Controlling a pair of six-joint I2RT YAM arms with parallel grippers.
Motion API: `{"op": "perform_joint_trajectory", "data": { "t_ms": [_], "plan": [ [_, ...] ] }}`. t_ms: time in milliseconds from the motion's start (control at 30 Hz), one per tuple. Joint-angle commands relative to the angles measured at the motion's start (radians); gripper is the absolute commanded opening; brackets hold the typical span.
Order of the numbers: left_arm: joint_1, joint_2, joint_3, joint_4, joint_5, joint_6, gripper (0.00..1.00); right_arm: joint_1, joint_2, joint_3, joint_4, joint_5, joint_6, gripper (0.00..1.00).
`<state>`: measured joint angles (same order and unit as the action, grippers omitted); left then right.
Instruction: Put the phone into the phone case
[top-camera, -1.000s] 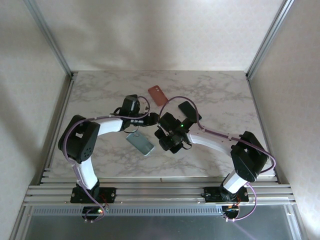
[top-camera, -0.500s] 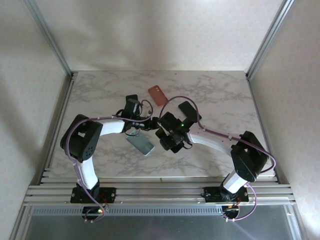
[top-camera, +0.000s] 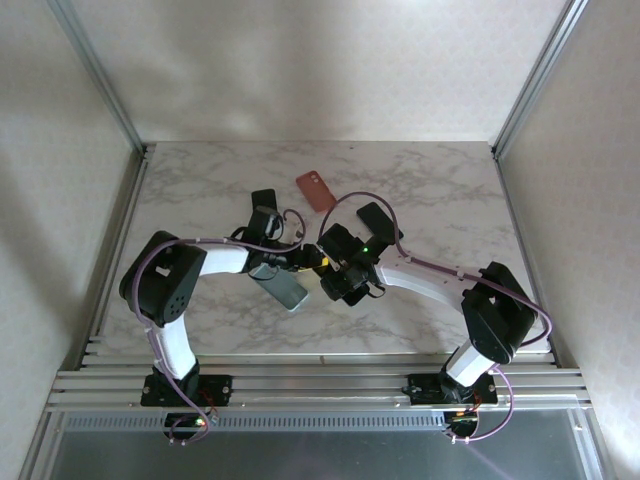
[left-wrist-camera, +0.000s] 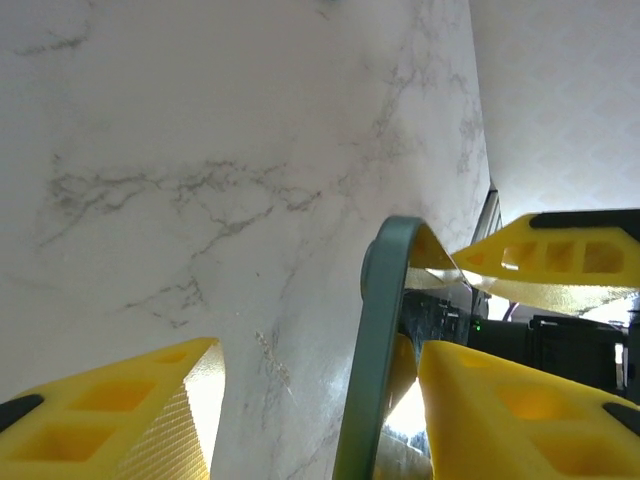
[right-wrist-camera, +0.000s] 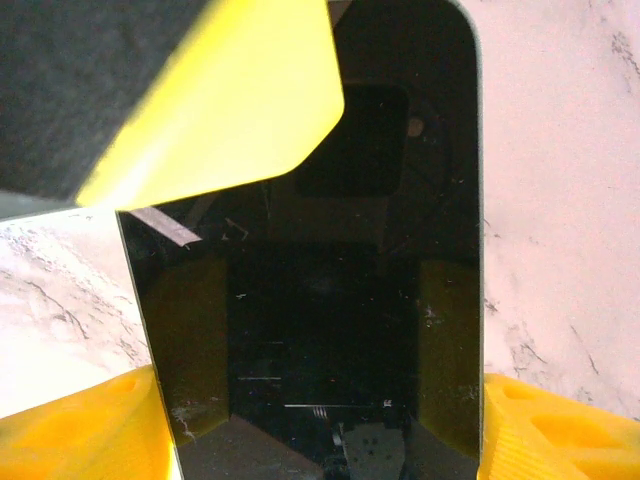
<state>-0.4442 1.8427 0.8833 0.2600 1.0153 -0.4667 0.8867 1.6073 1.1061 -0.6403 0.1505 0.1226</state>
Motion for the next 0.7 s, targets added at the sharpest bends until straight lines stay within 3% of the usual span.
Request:
{"op": "perform_joint_trajectory", "data": {
  "t_ms": [0,667],
  "plan": [
    [-0.016,-0.036,-0.013,0.046,0.039,-0.007,0.53,-0.007,-0.007,0.007,0.0,0.015,0.0,0.68],
    [-0.047,-0.007,-0.006,0.079,0.053,-0.037,0.49,-0.006,0.014,0.021,-0.005,0.021,0.0,0.68]
  ]
}}
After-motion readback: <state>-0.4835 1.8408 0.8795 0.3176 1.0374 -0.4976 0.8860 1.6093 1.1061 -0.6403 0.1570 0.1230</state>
